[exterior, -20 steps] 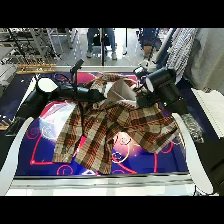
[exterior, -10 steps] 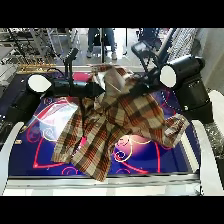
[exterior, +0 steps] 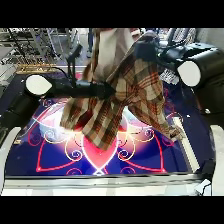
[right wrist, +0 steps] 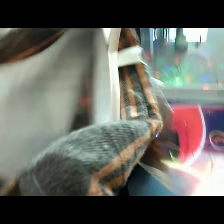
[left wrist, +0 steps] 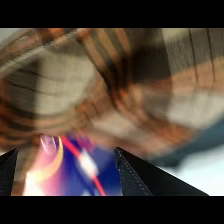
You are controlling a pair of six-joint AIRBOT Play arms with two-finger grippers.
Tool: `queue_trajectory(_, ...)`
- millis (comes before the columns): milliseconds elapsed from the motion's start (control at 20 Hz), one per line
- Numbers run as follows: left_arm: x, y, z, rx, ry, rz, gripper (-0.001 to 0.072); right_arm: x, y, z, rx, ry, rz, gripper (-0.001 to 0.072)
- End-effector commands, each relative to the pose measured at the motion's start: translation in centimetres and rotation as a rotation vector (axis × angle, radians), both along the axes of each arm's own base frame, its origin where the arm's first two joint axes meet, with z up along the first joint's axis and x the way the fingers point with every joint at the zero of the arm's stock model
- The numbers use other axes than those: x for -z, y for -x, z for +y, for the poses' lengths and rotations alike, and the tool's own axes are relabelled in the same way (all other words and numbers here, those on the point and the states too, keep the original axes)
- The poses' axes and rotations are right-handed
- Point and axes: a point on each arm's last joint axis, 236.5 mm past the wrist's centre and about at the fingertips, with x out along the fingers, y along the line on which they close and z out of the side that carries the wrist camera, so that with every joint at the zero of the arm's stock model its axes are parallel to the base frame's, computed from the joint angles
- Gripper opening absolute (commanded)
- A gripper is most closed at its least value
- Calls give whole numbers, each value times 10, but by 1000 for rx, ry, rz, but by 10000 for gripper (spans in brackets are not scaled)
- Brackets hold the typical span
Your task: Fold the clothes and pants, and hang the long-sleeved shirts on hangers.
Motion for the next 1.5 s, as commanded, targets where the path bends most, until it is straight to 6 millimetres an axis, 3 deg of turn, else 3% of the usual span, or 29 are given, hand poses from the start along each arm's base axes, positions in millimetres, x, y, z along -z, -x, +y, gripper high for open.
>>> queue_trajectory(0,-49,-10,12,-95,91,-121,650,-56,11,-49,164,0,-177,50)
queue_trajectory(100,-64,1,18,-90,98,-145,650,-84,27,-94,300,90,-257,51)
queue_trajectory(200,-71,12,22,-74,91,-151,650,-100,45,-145,437,139,-279,51)
queue_trajectory(350,-73,24,27,-50,73,-147,648,-83,88,-259,753,158,-142,51)
queue_trajectory(500,-59,17,41,-73,-16,-163,648,-49,165,-371,1116,170,70,51)
queue_trajectory(600,-38,10,57,-91,-141,-169,648,-30,230,-433,1348,199,223,51)
queue_trajectory(650,-23,10,66,-90,-217,-158,647,-29,261,-456,1448,196,249,51)
queue_trajectory(750,8,17,86,-70,-367,-105,646,-59,307,-490,1581,204,138,50)
queue_trajectory(800,24,23,97,-55,-449,-69,646,-88,319,-502,1606,242,21,50)
queue_trajectory(900,57,39,124,-28,-614,25,645,-144,333,-514,1620,359,-205,51)
queue_trajectory(1000,82,53,149,-17,-741,114,645,-168,347,-535,1656,455,-304,51)
queue_trajectory(1100,97,70,159,11,-792,201,645,-155,370,-569,1742,490,-253,51)
queue_trajectory(1250,102,80,162,-21,-780,289,645,-99,408,-617,1871,402,-79,51)
queue_trajectory(1350,102,80,162,-40,-771,304,645,-70,409,-632,1862,334,-29,53)
queue_trajectory(1450,102,80,162,-40,-771,304,645,-63,389,-637,1785,309,-34,52)
